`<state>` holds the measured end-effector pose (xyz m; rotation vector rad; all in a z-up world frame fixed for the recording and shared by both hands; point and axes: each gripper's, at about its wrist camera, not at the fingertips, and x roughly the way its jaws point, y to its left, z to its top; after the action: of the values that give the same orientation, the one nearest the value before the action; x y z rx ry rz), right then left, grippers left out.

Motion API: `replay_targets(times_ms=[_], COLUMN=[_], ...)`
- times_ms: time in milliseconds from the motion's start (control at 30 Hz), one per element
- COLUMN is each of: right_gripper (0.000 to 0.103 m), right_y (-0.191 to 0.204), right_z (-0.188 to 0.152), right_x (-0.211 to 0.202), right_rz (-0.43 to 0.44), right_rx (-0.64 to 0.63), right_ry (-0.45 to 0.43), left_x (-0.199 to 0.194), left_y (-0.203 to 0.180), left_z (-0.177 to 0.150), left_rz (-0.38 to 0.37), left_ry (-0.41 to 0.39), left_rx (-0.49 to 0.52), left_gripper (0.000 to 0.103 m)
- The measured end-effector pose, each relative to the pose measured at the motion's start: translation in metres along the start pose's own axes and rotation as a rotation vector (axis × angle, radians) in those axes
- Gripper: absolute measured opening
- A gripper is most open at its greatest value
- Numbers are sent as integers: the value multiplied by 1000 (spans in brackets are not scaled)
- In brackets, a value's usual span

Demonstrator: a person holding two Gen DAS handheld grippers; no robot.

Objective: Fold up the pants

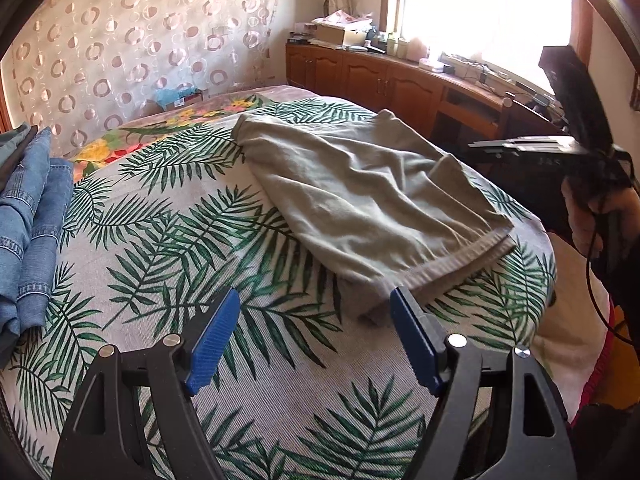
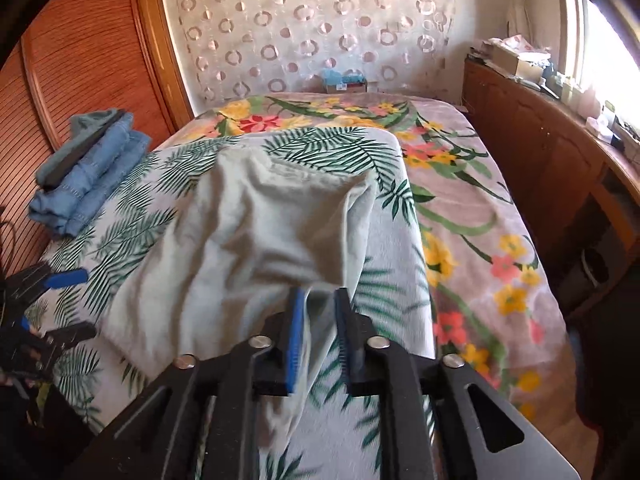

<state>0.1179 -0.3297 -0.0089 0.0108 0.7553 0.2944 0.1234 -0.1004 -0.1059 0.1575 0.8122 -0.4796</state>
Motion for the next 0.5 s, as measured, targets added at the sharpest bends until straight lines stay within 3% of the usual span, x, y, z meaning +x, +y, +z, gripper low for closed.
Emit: replay_targets(times_ms=[200,500], right_gripper=[27,28], right_y=[12,17], right_z=[-30,-49], right_x=[-17,-16], right_rz=[12,0], right_rx=[0,7], right_ry=[-2,11], left_x=[2,16], left_y=[-2,-13], left_z=[-5,0], left_rz=[-15,-22], left_ry=[17,38], left_rx=[18,52], left_gripper=[64,38])
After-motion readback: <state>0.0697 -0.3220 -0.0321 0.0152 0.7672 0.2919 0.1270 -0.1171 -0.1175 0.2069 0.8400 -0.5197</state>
